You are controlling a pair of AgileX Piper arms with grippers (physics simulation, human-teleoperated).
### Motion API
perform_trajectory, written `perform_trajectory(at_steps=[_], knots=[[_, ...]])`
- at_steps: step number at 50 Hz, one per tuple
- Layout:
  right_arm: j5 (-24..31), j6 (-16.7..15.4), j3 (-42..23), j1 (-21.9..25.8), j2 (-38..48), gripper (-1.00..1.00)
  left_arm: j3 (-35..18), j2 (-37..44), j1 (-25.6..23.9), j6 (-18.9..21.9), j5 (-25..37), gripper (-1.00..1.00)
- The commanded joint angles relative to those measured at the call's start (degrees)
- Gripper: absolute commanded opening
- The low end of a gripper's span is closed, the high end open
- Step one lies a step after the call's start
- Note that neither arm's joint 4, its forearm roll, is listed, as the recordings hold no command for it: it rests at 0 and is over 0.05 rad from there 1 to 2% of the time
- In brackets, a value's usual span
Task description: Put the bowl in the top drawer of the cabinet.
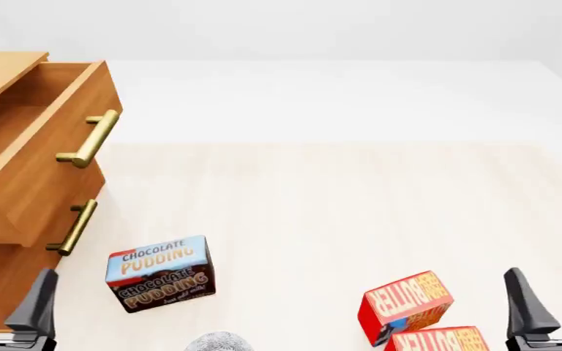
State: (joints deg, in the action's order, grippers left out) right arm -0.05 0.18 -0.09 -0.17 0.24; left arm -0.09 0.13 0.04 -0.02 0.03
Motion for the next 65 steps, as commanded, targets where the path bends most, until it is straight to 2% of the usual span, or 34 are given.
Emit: perform_trajectory(at_steps=[1, 24, 28, 30, 34, 50, 55, 65], knots=[[0.0, 0.2, -0.1, -0.2, 0.3, 1.00, -0.2, 0.3, 0.0, -0.4, 0.2, 1.00], [0.0, 0.3, -0.1, -0.2, 0.3, 1.00, -1.6, 0.3, 0.2, 0.2, 0.5, 1.00], [0.0, 0.3, -0.1, -0.2, 0.3, 1.00, -2.9, 0.0, -1.1, 0.8, 1.2, 1.00], [0.0, 0.3, -0.1, -0.2, 0.3, 1.00, -3.3, 0.1, -1.6, 2.6, 2.4, 1.00], [0.0, 0.3, -0.1, -0.1, 0.3, 1.00, -4.1, -0.1, -2.7, 2.6, 2.3, 1.00], [0.0, 0.3, -0.1, -0.1, 0.3, 1.00, -10.5, -0.1, -4.9, 5.0, 5.8, 1.00], [0.0, 0.3, -0.1, -0.1, 0.3, 1.00, -15.4, -0.1, -6.0, 6.3, 8.5, 1.00], [0.0, 0.3, -0.1, -0.1, 0.3, 1.00, -20.0, -0.1, -7.4, 8.8, 11.3, 1.00]])
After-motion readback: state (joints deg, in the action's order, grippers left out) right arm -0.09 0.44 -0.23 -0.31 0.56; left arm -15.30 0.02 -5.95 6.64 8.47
